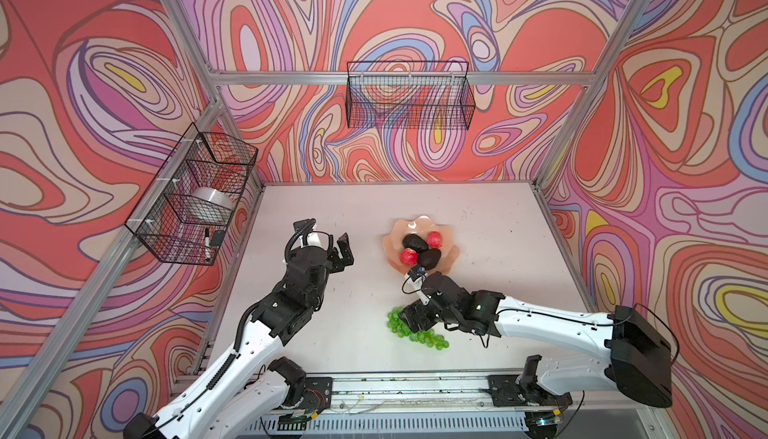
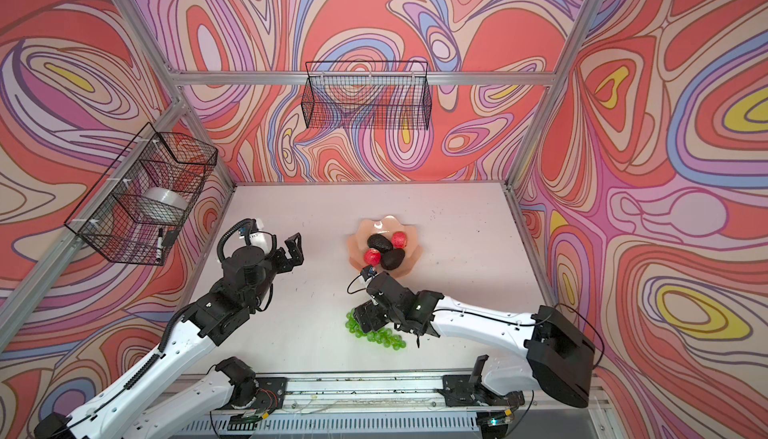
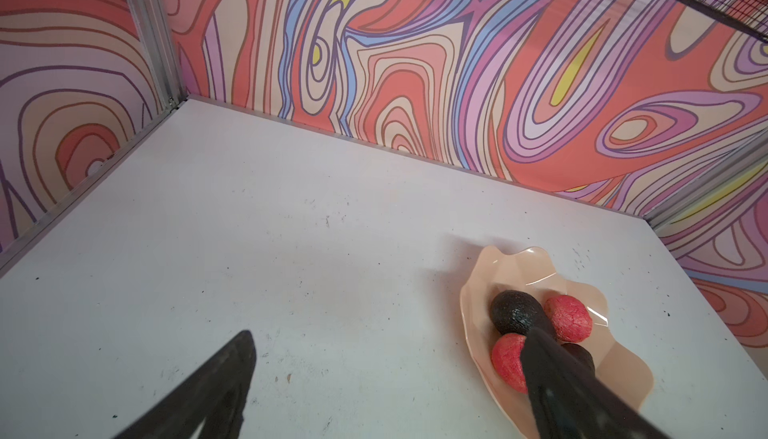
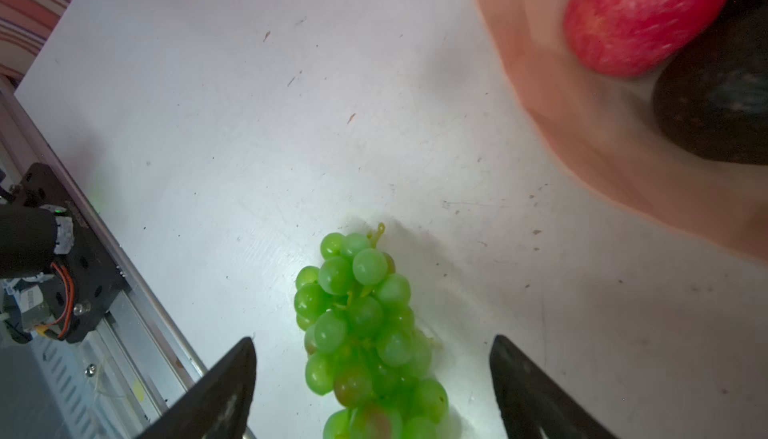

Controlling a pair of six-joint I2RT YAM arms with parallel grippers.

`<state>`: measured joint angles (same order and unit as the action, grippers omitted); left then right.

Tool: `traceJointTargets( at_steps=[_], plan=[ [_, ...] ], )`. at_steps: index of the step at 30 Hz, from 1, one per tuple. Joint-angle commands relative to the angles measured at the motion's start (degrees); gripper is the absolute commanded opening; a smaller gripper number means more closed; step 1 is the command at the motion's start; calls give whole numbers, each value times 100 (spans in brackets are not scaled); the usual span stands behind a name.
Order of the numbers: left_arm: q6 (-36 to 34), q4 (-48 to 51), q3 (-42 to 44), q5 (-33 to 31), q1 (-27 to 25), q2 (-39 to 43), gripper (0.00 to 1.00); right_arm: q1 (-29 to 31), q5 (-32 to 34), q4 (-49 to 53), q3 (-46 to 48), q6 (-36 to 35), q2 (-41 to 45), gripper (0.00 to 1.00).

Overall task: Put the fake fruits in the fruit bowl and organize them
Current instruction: 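Grasp the green grapes with the right gripper while the left gripper withdraws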

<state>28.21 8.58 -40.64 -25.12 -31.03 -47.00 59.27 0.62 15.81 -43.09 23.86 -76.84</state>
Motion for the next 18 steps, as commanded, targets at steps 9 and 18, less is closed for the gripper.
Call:
traceJointTargets(
  at_steps=[9, 18],
  plan=[
    [164, 300, -31, 6, 62, -166, 100, 282, 336, -768, 73, 185, -915, 90],
    [178, 380, 54, -35, 70, -108, 100, 293, 464, -981, 30, 223, -1390, 86]
  ],
)
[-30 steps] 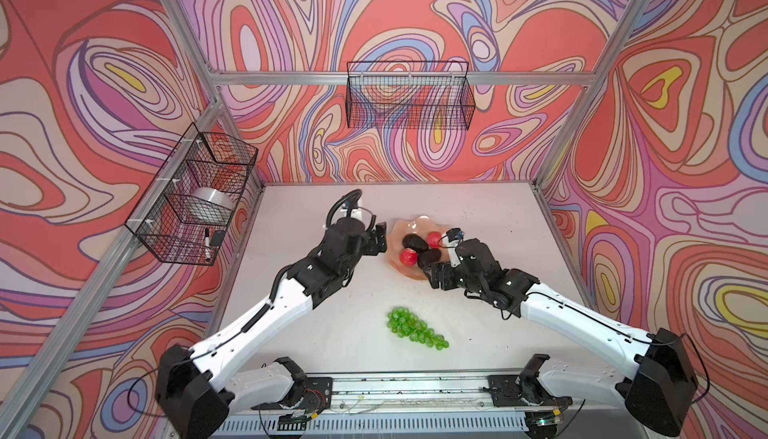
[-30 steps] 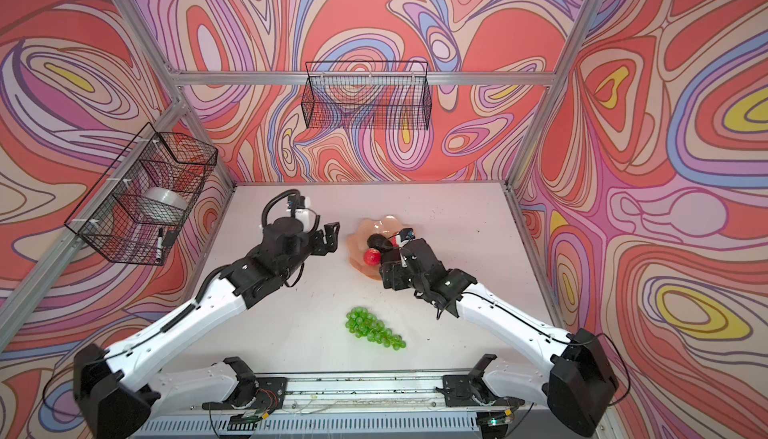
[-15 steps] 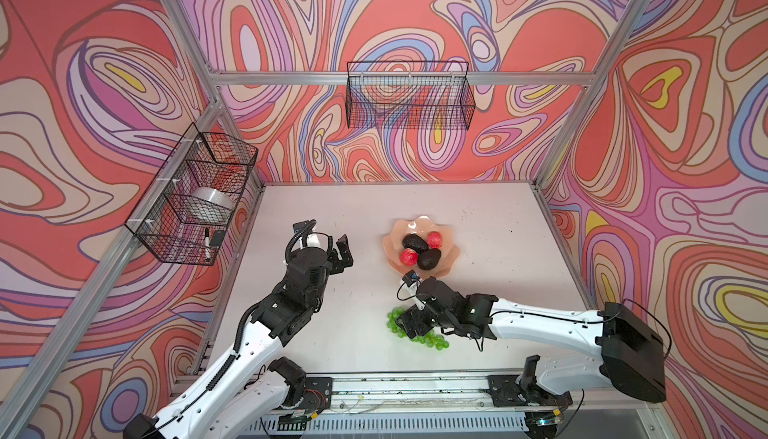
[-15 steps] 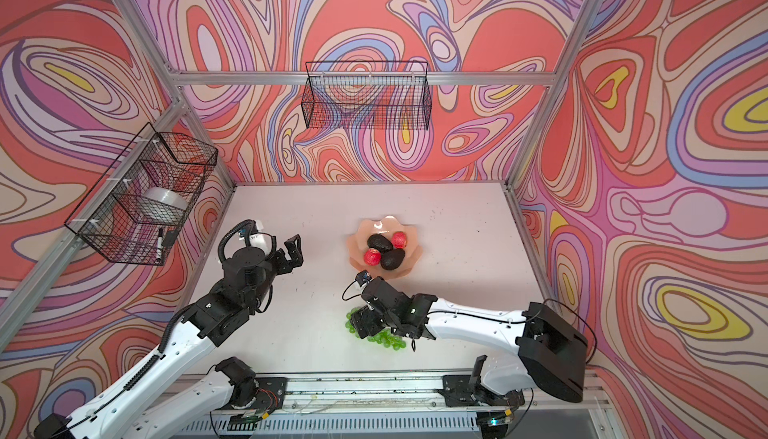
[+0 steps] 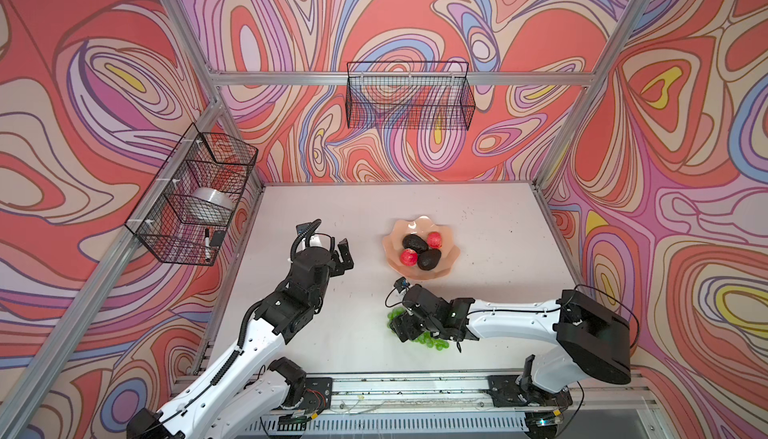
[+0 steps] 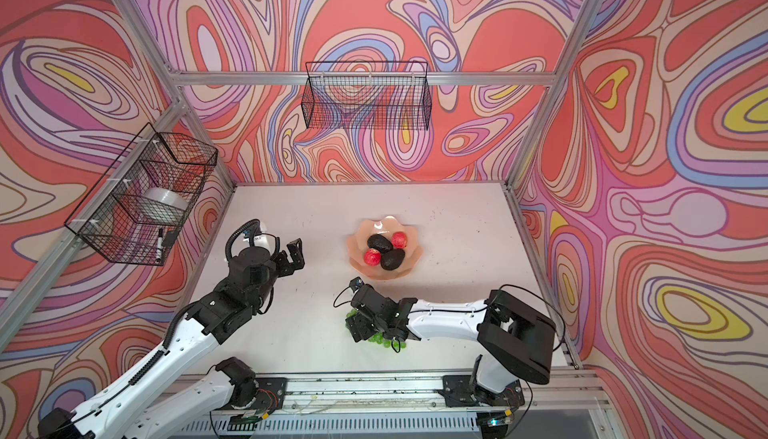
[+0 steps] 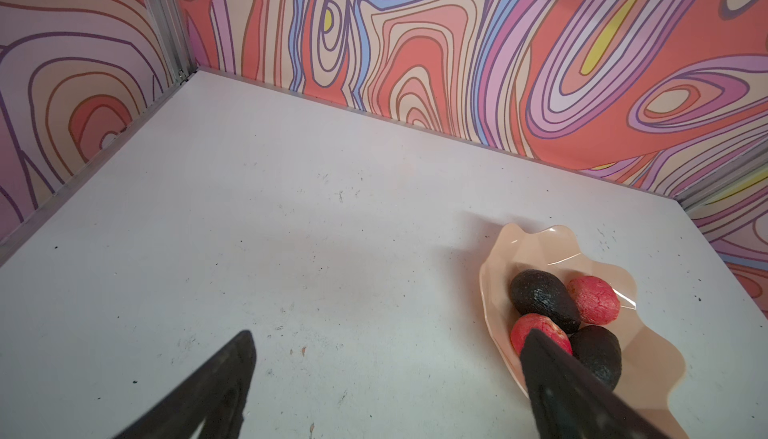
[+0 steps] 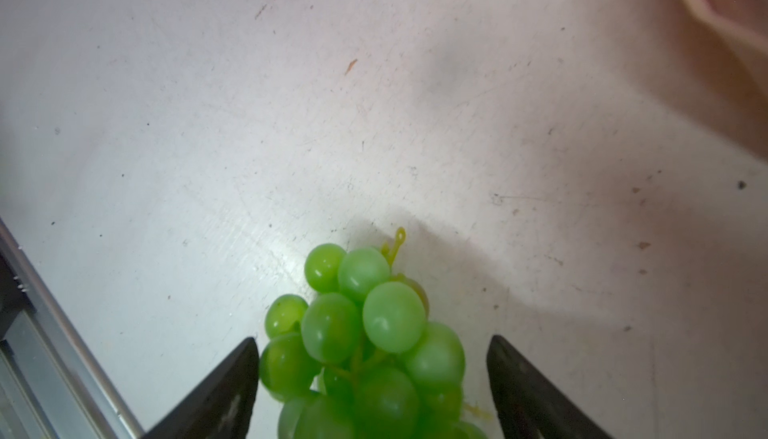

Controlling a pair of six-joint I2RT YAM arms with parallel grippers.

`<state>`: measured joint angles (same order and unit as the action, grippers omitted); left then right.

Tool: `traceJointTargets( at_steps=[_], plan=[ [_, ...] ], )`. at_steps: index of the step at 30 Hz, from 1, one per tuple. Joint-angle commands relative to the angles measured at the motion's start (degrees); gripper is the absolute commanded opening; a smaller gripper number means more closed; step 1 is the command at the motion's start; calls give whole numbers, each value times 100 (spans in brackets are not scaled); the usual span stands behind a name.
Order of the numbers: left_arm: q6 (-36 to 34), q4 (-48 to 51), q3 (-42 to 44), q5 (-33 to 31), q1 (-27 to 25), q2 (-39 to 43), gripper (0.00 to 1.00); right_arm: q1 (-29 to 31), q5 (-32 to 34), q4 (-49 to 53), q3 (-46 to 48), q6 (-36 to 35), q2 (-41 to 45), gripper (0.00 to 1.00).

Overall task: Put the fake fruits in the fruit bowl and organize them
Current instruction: 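Grasp the green grapes with the right gripper while the left gripper withdraws, then lift the grapes onto the fruit in the bowl with the right gripper and release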

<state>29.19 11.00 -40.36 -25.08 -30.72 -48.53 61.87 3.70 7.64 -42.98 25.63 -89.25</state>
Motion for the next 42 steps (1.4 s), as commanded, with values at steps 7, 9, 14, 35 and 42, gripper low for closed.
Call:
traceJointTargets(
  at_steps=[7, 9, 14, 35, 42],
  plan=[
    [9, 174, -15, -102, 49, 80, 100, 28, 201, -171, -74, 32, -399, 74],
    [-2, 205, -29, -120, 49, 81, 100, 34, 227, -162, -105, 46, -435, 66],
    [-41, 243, -42, -168, 55, 116, 100, 28, 273, -158, -141, 126, -310, 49],
    [-151, 376, 6, -405, 71, 481, 100, -666, -207, 193, -640, 240, 1135, 29],
    [-177, 376, 10, -419, 88, 485, 100, -1860, -871, 481, -1114, 86, 1595, 31]
  ],
)
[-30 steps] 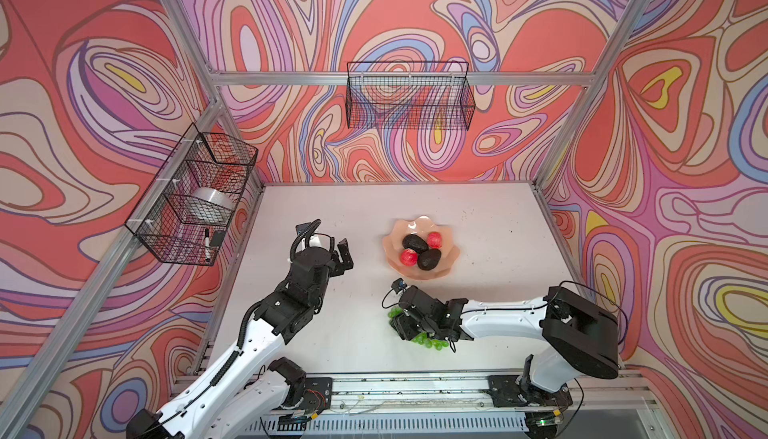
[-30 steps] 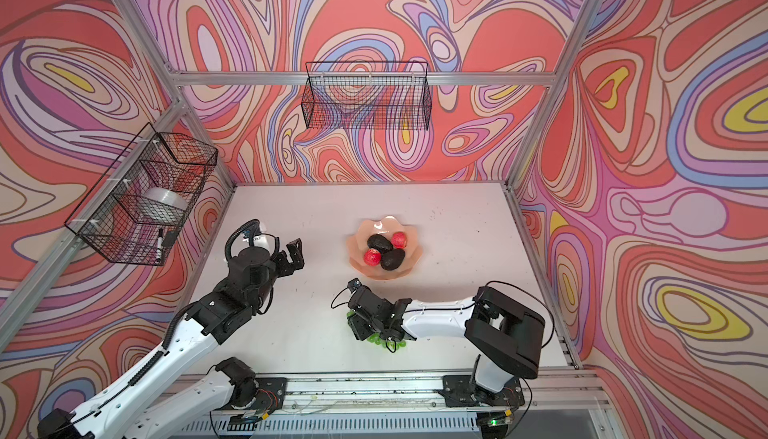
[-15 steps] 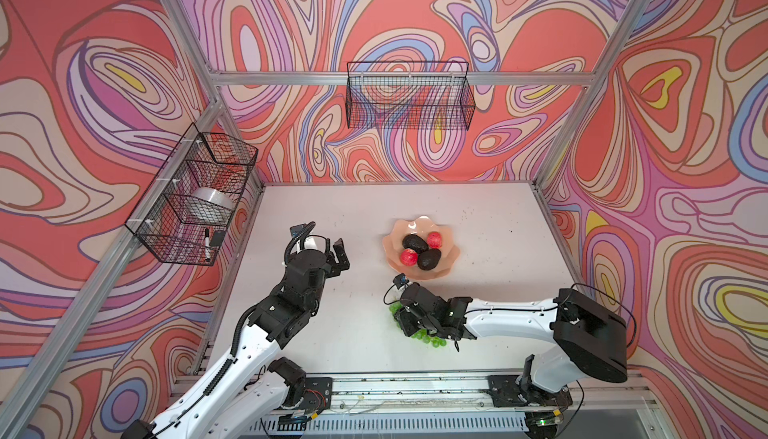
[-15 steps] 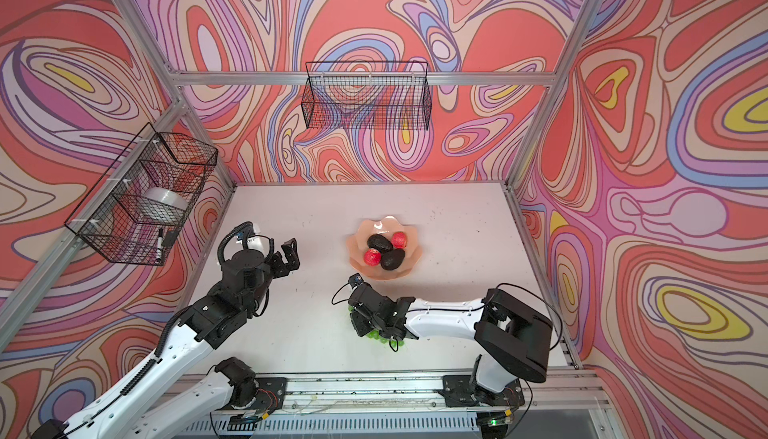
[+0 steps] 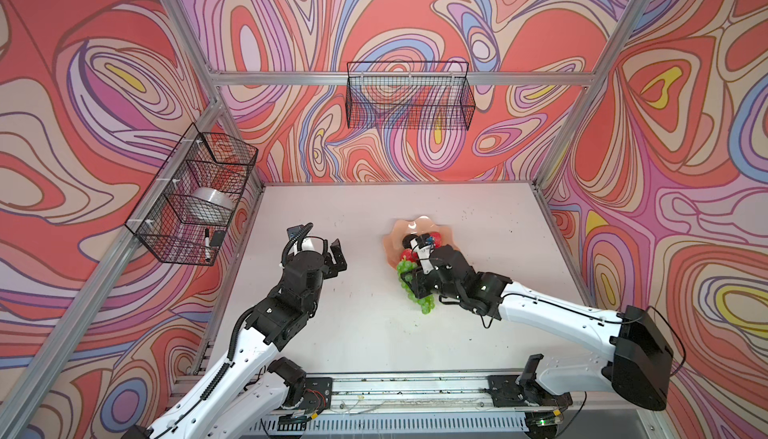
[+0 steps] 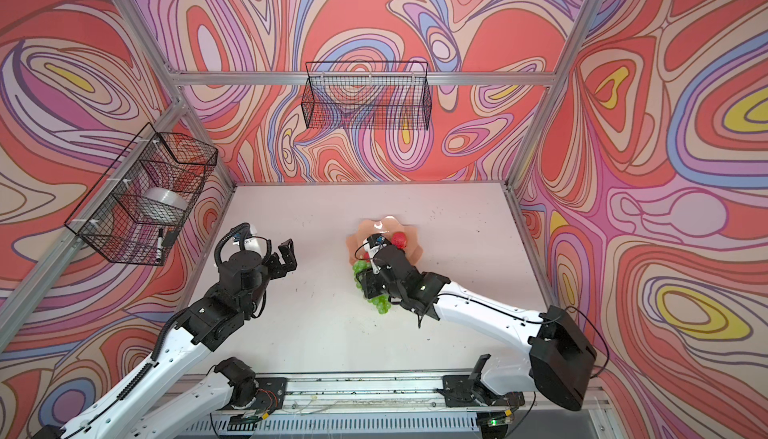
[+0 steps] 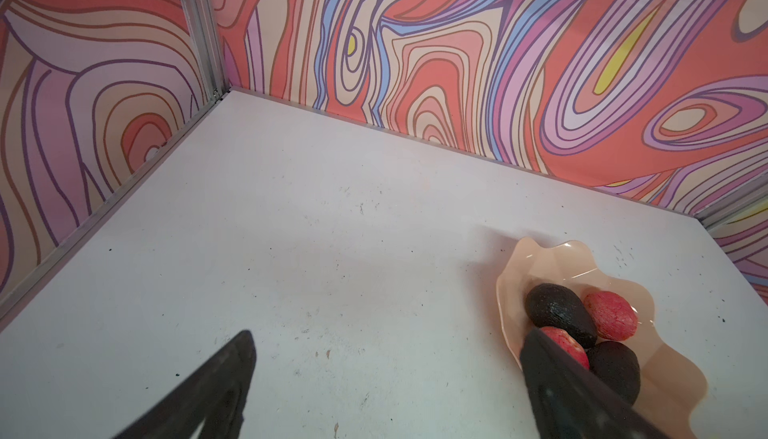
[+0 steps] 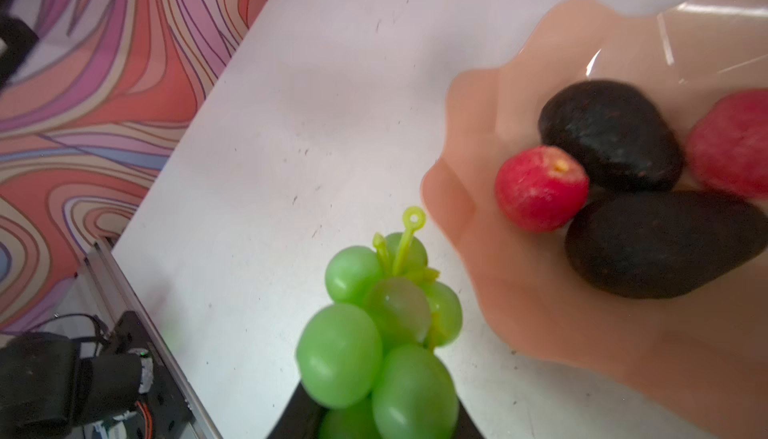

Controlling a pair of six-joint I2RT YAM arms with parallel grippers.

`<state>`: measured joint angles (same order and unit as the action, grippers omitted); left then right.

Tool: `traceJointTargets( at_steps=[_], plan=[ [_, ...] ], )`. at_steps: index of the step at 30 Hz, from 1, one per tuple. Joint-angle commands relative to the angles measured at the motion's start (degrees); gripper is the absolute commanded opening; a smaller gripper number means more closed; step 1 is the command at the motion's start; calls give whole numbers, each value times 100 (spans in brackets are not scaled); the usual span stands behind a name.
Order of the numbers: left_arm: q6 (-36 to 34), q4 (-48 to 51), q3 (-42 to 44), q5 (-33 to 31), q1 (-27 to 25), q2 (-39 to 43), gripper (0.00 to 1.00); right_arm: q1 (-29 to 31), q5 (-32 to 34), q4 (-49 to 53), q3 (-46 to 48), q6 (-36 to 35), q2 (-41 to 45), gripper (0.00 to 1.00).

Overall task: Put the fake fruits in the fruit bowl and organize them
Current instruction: 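Lift the grapes onto the fruit in the bowl with the right gripper and release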

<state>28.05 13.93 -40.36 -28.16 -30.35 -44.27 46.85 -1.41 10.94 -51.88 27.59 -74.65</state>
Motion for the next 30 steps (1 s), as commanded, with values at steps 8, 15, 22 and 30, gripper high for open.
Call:
traceJointTargets(
  at_steps=[8, 15, 22, 30],
  plan=[
    [-90, 79, 19, -128, 64, 103, 100, -1320, -695, 148, -1044, -584, -631, 32],
    [-187, 322, 28, -238, 70, 156, 100, -1672, -1005, -370, -1322, -612, -1622, 32],
    [-240, 345, 28, -275, 90, 147, 100, -1850, -1241, -983, -1334, -523, -2281, 37],
    [-268, 343, 45, -303, 108, 109, 100, -1978, -1390, -1342, -1255, -466, -2621, 53]
  ],
)
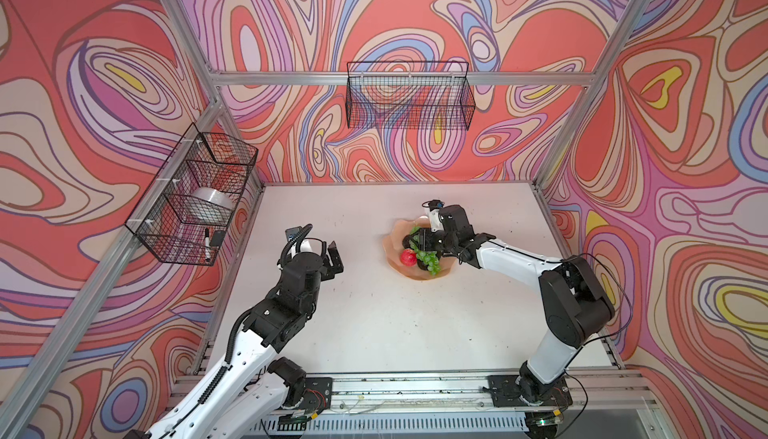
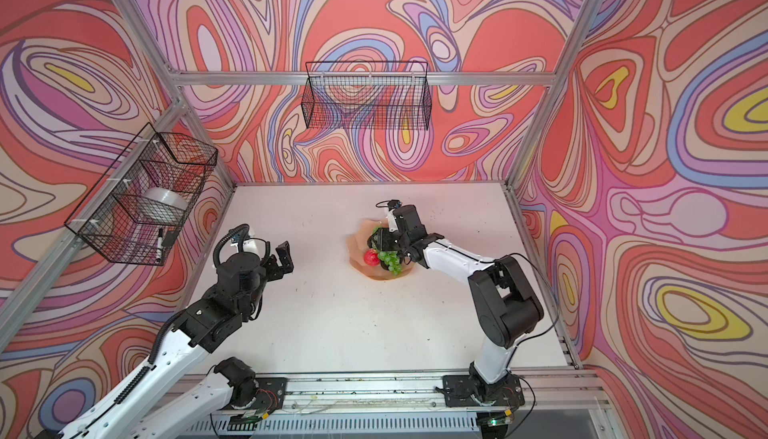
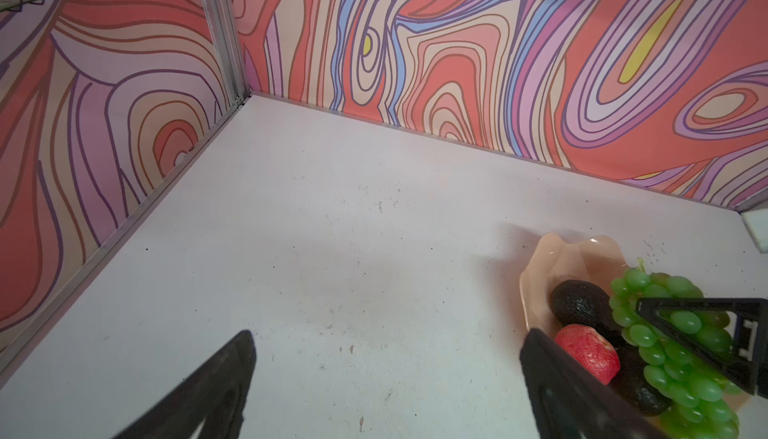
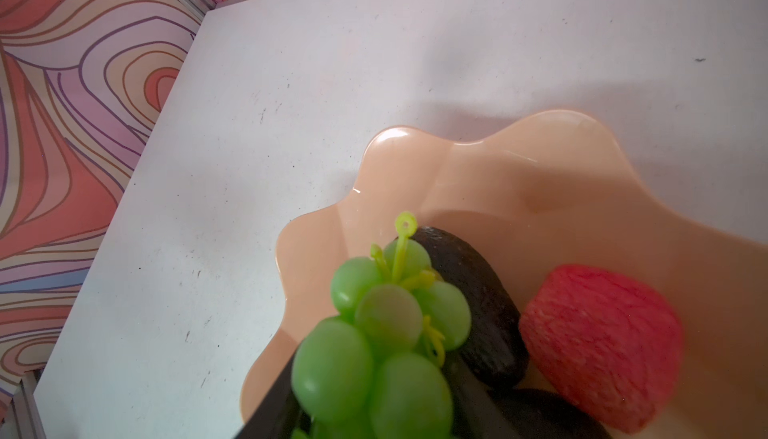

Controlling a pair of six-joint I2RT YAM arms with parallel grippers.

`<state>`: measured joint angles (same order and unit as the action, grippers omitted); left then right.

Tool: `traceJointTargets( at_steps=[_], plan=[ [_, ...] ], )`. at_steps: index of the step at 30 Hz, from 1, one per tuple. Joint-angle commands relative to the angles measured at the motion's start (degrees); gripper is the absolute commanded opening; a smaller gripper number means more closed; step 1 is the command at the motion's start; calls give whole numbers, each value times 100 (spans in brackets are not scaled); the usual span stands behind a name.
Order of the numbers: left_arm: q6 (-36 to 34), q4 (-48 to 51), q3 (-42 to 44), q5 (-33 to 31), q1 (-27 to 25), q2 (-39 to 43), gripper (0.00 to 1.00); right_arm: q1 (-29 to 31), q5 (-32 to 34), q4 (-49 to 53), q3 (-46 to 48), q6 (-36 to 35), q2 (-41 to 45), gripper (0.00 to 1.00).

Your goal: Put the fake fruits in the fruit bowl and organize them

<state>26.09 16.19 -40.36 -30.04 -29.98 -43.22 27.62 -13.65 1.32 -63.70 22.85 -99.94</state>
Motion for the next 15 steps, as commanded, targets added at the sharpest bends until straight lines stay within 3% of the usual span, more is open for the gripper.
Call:
traceJointTargets(
  at_steps=[1, 9, 12, 15],
  plan=[
    [-69, 120, 50, -116, 67, -2, 100, -64, -201, -416, -70, 10, -112, 57],
    [-82, 111, 63, -147, 94, -11, 100, -98, -274, -471, -213, -62, -94, 84],
    [-155, 108, 55, -254, 95, 20, 100, -191, -319, -589, -152, -58, 194, 98],
    [-323, -42, 119, -522, 106, 72, 100, -354, -133, -520, -65, -241, 621, 98]
  ],
)
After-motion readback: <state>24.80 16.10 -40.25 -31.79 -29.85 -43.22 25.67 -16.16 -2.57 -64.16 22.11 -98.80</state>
